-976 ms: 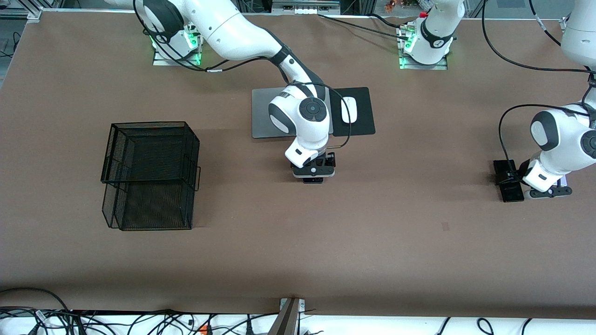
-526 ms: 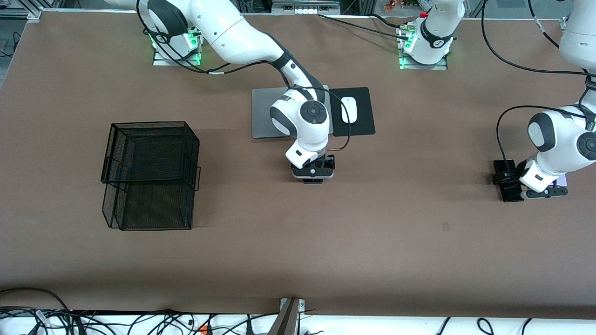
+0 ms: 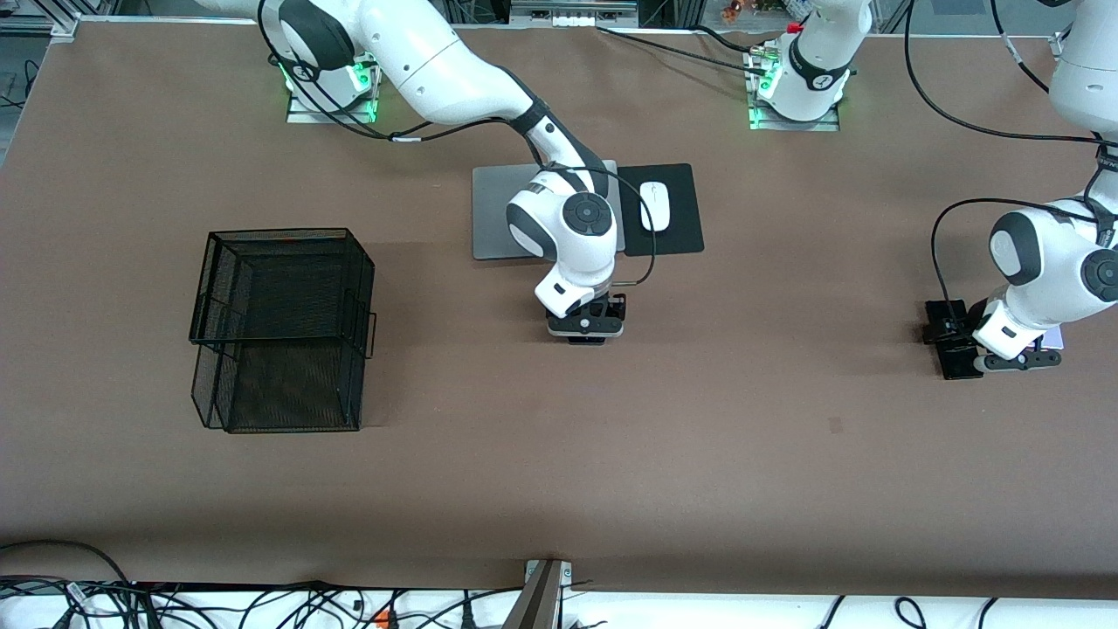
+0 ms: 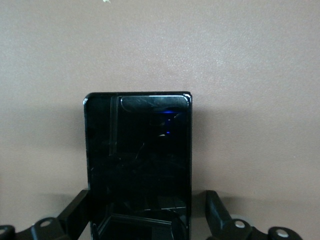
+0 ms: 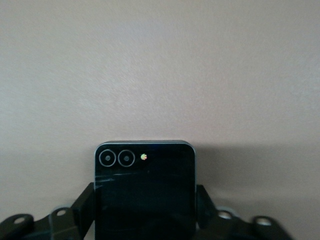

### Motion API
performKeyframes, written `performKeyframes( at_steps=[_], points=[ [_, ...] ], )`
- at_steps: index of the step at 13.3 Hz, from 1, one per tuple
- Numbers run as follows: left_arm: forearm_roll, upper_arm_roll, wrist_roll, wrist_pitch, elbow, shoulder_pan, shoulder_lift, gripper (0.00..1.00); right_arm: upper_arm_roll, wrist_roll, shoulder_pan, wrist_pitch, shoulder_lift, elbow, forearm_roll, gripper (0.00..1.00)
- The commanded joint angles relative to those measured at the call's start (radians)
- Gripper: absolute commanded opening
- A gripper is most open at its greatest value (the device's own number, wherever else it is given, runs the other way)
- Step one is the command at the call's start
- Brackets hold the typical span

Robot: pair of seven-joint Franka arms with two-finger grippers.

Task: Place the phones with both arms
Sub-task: 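Lower the flip phone into the organizer with the right gripper while the left lifts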

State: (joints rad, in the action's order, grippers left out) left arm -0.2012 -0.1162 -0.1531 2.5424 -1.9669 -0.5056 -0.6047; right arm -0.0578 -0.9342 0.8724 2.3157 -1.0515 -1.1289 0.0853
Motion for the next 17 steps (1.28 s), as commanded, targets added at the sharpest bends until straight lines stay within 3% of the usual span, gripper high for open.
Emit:
performKeyframes(
  at_steps=[1, 2, 3, 4, 6, 7, 8, 14, 17],
  points=[
    [-0.018, -0.011, -0.019, 0.007, 0.005, -0.014, -0.009, 1.0, -0.01, -0.021, 0.011, 0.008, -0.03, 0.029, 0.016, 0.22],
    [-0.018, -0.011, -0.019, 0.007, 0.005, -0.014, -0.009, 1.0, -0.01, -0.02, 0.01, 0.002, -0.025, 0.029, 0.016, 0.09],
    [-0.018, -0.011, -0.019, 0.007, 0.005, -0.014, -0.009, 1.0, -0.011, -0.015, 0.01, -0.005, -0.018, 0.029, 0.017, 0.03],
    [-0.018, -0.011, -0.019, 0.007, 0.005, -0.013, -0.009, 0.89, -0.013, -0.012, 0.01, -0.03, -0.004, 0.031, 0.016, 0.0],
    [-0.023, -0.011, -0.026, 0.007, 0.005, -0.013, -0.007, 0.55, -0.016, -0.003, 0.007, -0.108, 0.024, 0.032, 0.016, 0.0],
    [-0.024, -0.011, -0.075, 0.004, 0.006, -0.013, -0.003, 0.26, -0.016, 0.001, 0.002, -0.143, 0.053, 0.038, 0.016, 0.0],
    [-0.021, -0.011, -0.109, 0.004, 0.008, -0.014, -0.001, 0.18, -0.014, 0.012, -0.004, -0.2, 0.086, 0.04, 0.014, 0.0],
    [-0.02, -0.016, -0.109, -0.053, 0.043, -0.001, 0.043, 0.17, -0.002, 0.147, -0.102, -0.488, 0.31, 0.047, -0.022, 0.0],
    [-0.015, -0.078, -0.1, -0.259, 0.136, -0.001, 0.063, 0.18, -0.008, 0.259, -0.168, -0.626, 0.41, 0.044, -0.038, 0.0]
  ],
)
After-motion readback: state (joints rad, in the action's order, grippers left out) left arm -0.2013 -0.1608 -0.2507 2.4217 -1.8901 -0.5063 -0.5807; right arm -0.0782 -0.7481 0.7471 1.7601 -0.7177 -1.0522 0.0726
